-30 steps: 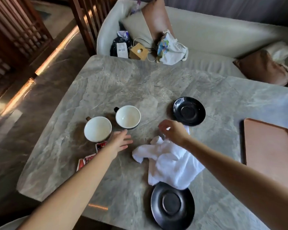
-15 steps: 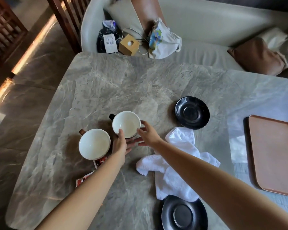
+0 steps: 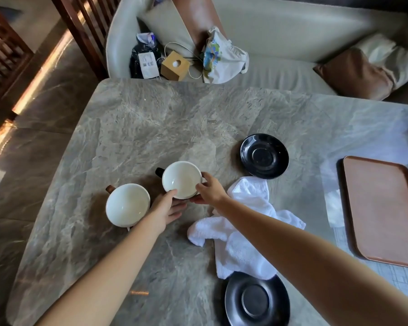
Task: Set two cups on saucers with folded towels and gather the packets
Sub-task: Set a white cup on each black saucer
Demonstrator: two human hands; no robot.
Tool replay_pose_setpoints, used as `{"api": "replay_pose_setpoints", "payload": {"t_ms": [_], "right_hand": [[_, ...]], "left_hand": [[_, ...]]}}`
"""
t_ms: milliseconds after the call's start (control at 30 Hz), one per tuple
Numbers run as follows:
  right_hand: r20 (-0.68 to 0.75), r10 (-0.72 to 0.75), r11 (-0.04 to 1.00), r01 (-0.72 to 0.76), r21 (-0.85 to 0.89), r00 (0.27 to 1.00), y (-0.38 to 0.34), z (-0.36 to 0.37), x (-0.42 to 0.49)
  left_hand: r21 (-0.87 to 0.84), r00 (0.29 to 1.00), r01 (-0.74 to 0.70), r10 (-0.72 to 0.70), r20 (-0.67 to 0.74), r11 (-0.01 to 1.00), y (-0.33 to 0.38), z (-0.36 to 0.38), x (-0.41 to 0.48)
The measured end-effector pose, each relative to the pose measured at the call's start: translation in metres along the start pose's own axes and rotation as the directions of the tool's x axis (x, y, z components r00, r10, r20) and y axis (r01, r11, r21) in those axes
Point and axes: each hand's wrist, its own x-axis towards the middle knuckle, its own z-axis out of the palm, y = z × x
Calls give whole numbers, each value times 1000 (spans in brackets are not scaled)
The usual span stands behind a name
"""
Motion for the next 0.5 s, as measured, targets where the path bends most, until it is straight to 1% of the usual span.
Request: {"api": "replay_pose_setpoints", "payload": {"t_ms": [67, 133, 200, 267, 333, 400, 467, 500], "right_hand": [[9, -2, 999, 2, -49, 1000, 0, -9, -2], [8, -13, 996, 14, -93, 1000, -1, -17, -5], [3, -31, 992, 31, -120, 1000, -3, -22, -9], [5, -55, 984, 55, -170, 998, -4, -27, -12], [21, -83, 966, 85, -246, 996, -6, -33, -16], [43, -116, 935, 124, -334, 992, -7, -39, -20], [43, -150, 892, 154, -426, 988, -8, -48, -24], [31, -167, 869, 162, -467, 985, -8, -55, -25]], "left_hand": [[30, 999, 15, -16, 36, 999, 1, 0, -5], [88, 999, -1, -3, 49, 996, 2, 0, -10], [143, 998, -19, 12, 55, 990, 4, -1, -15], [153, 998, -43, 37, 42, 987, 5, -2, -18], [162, 994, -109, 112, -11, 981, 9, -3, -19], [260, 972, -210, 230, -52, 943, 14, -3, -19], [389, 952, -284, 307, 2, 876, 18, 0, -18], [444, 948, -301, 314, 47, 844, 19, 2, -18]]}}
